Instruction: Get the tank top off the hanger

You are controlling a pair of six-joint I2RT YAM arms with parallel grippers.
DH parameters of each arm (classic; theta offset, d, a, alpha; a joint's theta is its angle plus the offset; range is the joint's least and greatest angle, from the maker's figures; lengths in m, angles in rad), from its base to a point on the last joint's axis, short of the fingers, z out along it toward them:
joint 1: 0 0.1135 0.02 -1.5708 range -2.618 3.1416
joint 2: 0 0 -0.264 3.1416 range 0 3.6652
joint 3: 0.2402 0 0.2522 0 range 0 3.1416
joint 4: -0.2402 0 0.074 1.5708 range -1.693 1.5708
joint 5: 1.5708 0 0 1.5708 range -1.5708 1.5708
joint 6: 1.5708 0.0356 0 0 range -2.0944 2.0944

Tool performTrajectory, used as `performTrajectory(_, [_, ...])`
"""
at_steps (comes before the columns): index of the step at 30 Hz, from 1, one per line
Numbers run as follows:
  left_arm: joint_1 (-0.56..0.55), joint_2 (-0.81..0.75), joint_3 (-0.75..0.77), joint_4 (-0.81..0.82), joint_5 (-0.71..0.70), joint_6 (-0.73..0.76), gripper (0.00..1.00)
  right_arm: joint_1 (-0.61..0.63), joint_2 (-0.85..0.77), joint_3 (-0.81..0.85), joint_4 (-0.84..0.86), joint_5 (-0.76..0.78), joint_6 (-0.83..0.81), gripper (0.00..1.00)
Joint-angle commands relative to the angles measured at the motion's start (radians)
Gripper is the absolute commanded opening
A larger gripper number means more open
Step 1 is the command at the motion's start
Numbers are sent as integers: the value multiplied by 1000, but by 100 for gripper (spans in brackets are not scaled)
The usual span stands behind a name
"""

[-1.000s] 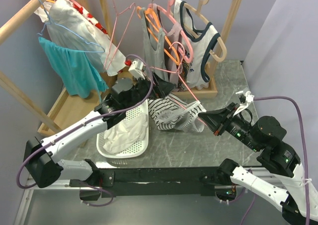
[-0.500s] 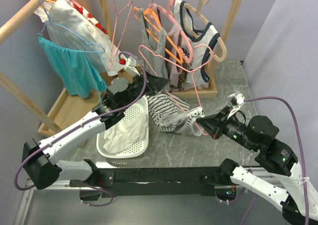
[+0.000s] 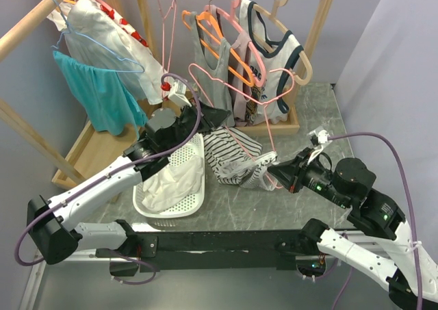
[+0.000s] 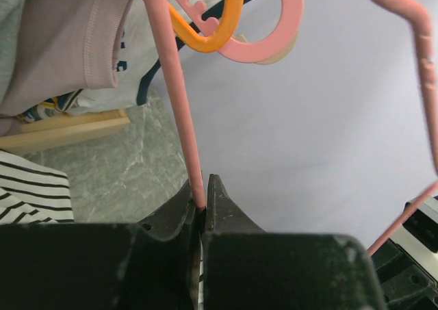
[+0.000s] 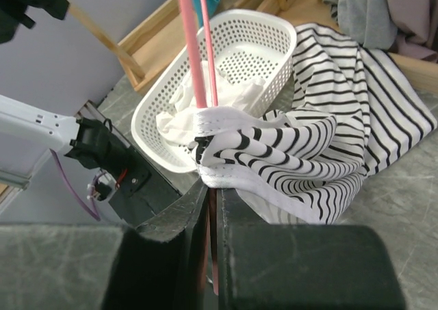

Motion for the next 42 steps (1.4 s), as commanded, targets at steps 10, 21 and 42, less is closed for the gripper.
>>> performTrajectory(10, [13,-68,-40,-150,-113,208,1,1,23,-33,107,2,31,23])
performTrajectory(21, [33,-62,-38,-130,-70,192,1,1,84,-38,148,-50,28,43])
performTrajectory(42, [39,-128,67,-320,-96,306,1,1,-44,-187,251,4,144,73])
